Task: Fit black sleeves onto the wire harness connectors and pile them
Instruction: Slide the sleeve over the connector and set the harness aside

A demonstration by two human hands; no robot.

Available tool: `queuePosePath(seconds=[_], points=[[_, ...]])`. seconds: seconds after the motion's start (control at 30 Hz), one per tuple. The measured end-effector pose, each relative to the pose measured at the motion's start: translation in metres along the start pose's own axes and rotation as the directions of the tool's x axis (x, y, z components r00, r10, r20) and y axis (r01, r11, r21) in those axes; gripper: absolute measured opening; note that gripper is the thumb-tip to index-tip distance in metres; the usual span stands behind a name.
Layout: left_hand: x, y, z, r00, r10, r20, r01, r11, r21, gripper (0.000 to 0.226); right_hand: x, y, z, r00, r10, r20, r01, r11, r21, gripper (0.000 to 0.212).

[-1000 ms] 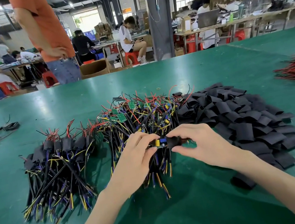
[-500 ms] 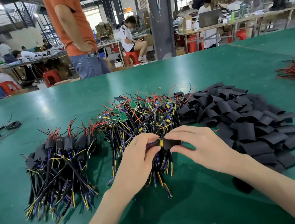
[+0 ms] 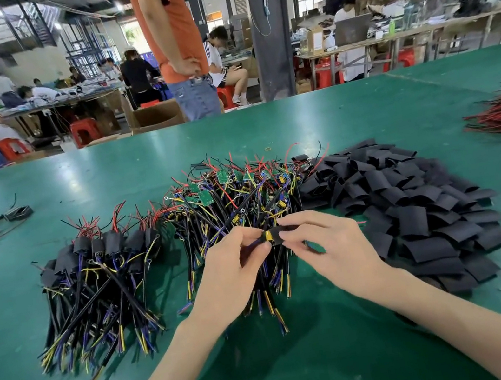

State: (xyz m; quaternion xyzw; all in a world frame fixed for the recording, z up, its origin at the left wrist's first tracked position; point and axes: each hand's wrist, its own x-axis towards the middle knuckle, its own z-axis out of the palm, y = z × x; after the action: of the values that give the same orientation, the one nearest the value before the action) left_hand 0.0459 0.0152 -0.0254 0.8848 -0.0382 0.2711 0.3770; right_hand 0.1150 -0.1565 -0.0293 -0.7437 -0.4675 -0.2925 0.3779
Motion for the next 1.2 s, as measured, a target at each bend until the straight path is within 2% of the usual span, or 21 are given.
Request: queuePosePath(seconds=[0.17, 0.4, 0.67, 0.77, 0.87, 0.93, 1.0, 1.07, 1.13, 1.2], points=[[0.001, -0.001, 0.001, 1.0, -0.013, 0.006, 0.013, 0.999, 0.033, 0.011, 0.0, -0.002, 0.003, 0.991, 0.136, -0.013, -0.134, 0.986, 0.103, 0.012], [-0.001, 0.002, 0.001, 1.0, -0.025, 0.008, 0.025, 0.999, 0.039, 0.011, 0.0, -0.005, 0.003, 0.982, 0.188, 0.027, -0.188, 0.982, -0.008, 0.011], [-0.002, 0.005, 0.005, 0.999, -0.043, 0.005, 0.043, 0.999, 0.005, 0.013, 0.001, -0.005, 0.002, 0.986, 0.058, 0.153, -0.029, 0.983, -0.182, 0.014], [-0.004, 0.006, 0.006, 0.999, -0.028, 0.017, 0.028, 1.0, 0.006, 0.016, -0.003, -0.005, 0.006, 0.975, 0.132, 0.179, -0.126, 0.991, -0.044, 0.012], [-0.003, 0.006, 0.004, 1.0, -0.019, 0.02, 0.019, 1.0, -0.002, 0.017, -0.003, -0.003, 0.006, 0.955, 0.229, 0.189, -0.26, 0.951, 0.165, 0.012], [-0.002, 0.008, 0.001, 1.0, -0.015, -0.009, 0.015, 1.0, -0.027, 0.017, -0.001, -0.002, 0.006, 0.937, 0.292, 0.193, -0.333, 0.915, 0.229, 0.018], [0.0, 0.009, -0.001, 0.999, -0.023, -0.049, 0.019, 0.997, -0.071, 0.02, 0.001, 0.002, 0.003, 0.897, 0.384, 0.219, -0.418, 0.898, 0.139, 0.05], [0.0, 0.011, -0.002, 0.994, -0.049, -0.096, 0.035, 0.99, -0.139, 0.023, 0.001, 0.009, -0.001, 0.872, 0.436, 0.222, -0.412, 0.899, -0.146, 0.073], [-0.003, 0.013, 0.002, 0.992, -0.06, -0.115, 0.039, 0.984, -0.174, 0.025, -0.002, 0.008, 0.003, 0.893, 0.394, 0.219, -0.295, 0.878, -0.378, 0.072], [-0.007, 0.016, 0.008, 0.996, -0.044, -0.078, 0.031, 0.986, -0.166, 0.028, -0.006, 0.003, 0.013, 0.921, 0.326, 0.214, -0.239, 0.905, -0.352, 0.06]])
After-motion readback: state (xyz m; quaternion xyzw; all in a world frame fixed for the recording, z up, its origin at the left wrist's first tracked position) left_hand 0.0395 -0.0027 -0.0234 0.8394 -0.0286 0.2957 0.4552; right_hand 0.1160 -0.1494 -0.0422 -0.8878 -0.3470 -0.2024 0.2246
